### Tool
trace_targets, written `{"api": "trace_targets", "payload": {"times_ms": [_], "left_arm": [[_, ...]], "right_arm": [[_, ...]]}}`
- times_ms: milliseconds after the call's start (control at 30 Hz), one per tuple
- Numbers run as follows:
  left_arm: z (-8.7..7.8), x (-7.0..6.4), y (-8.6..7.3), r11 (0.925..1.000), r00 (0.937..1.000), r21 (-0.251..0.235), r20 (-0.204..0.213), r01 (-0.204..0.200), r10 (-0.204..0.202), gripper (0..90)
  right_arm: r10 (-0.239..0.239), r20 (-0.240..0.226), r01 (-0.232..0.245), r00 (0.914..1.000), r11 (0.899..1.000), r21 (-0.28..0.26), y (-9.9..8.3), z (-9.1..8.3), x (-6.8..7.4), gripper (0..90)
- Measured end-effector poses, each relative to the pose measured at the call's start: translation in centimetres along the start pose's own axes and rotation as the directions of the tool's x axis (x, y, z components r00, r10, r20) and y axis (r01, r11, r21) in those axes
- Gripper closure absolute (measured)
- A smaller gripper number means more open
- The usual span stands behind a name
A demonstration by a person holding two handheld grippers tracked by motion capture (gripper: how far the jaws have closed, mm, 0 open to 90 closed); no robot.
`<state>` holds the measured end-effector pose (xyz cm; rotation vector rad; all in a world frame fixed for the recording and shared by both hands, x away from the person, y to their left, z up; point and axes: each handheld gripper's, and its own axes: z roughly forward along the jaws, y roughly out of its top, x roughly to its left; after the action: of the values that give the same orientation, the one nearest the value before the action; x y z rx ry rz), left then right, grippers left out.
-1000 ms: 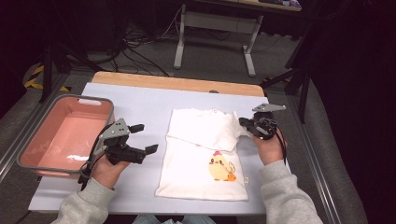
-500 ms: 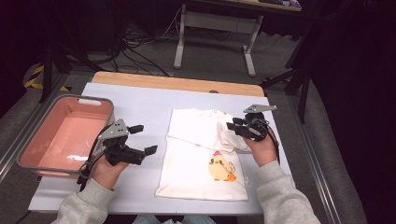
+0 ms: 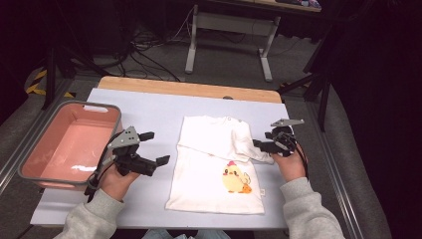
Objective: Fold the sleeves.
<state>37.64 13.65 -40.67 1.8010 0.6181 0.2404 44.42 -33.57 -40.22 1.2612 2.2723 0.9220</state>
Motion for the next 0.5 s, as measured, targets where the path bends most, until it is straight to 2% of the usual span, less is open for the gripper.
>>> {"api": "trace_targets", "payload": {"times_ms": [33,100,133,167,200,233,267,300,333,367,500], "left_arm": [[0.0,0.0,0.0,1.0000,1.0000,0.001,0.000,0.000,0.000,0.6],[0.0,0.0,0.0,1.0000,1.0000,0.002,0.001,0.000,0.000,0.6],[0.0,0.0,0.0,1.0000,1.0000,0.002,0.001,0.000,0.000,0.6],[0.1,0.0,0.0,1.0000,1.0000,0.000,0.002,-0.001,0.001,0.6],[0.1,0.0,0.0,1.0000,1.0000,-0.002,0.002,-0.001,0.001,0.6],[0.0,0.0,0.0,1.0000,1.0000,-0.002,0.003,-0.002,0.002,0.6],[0.0,-0.1,0.1,1.0000,1.0000,-0.004,0.003,-0.002,0.002,0.6],[0.0,-0.1,0.1,1.0000,1.0000,-0.004,0.002,-0.002,0.002,0.6],[0.0,-0.1,0.1,1.0000,1.0000,-0.004,0.003,-0.002,0.002,0.6],[0.0,-0.1,0.1,1.0000,1.0000,-0.003,0.003,-0.001,0.001,0.6],[0.0,-0.1,0.1,1.0000,1.0000,-0.002,0.004,-0.001,0.001,0.6]], "right_arm": [[-0.006,0.012,0.005,0.9999,1.000,0.015,-0.2,0.1,-0.1,32.9],[-0.045,0.054,0.042,0.9976,0.997,0.058,-0.7,0.4,0.1,38.0],[-0.066,0.083,0.059,0.9944,0.995,0.080,-1.1,0.7,0.3,36.5],[-0.064,0.090,0.056,0.9939,0.994,0.091,-1.3,0.9,0.5,21.1],[-0.091,-0.061,0.099,0.9940,0.985,0.140,-1.6,1.2,0.2,2.0],[-0.080,-0.185,0.115,0.9795,0.976,0.185,-1.7,1.4,0.0,1.3],[-0.055,-0.275,0.121,0.9599,0.966,0.229,-1.9,1.7,-0.2,8.1],[-0.054,-0.259,0.121,0.9644,0.961,0.249,-2.1,2.0,-0.2,9.4],[-0.091,-0.208,0.141,0.9738,0.961,0.237,-2.4,2.0,0.0,7.3],[-0.094,-0.184,0.138,0.9785,0.960,0.244,-2.4,2.1,0.0,7.2],[-0.067,-0.166,0.107,0.9838,0.964,0.242,-2.5,2.2,-0.3,5.5]]}}
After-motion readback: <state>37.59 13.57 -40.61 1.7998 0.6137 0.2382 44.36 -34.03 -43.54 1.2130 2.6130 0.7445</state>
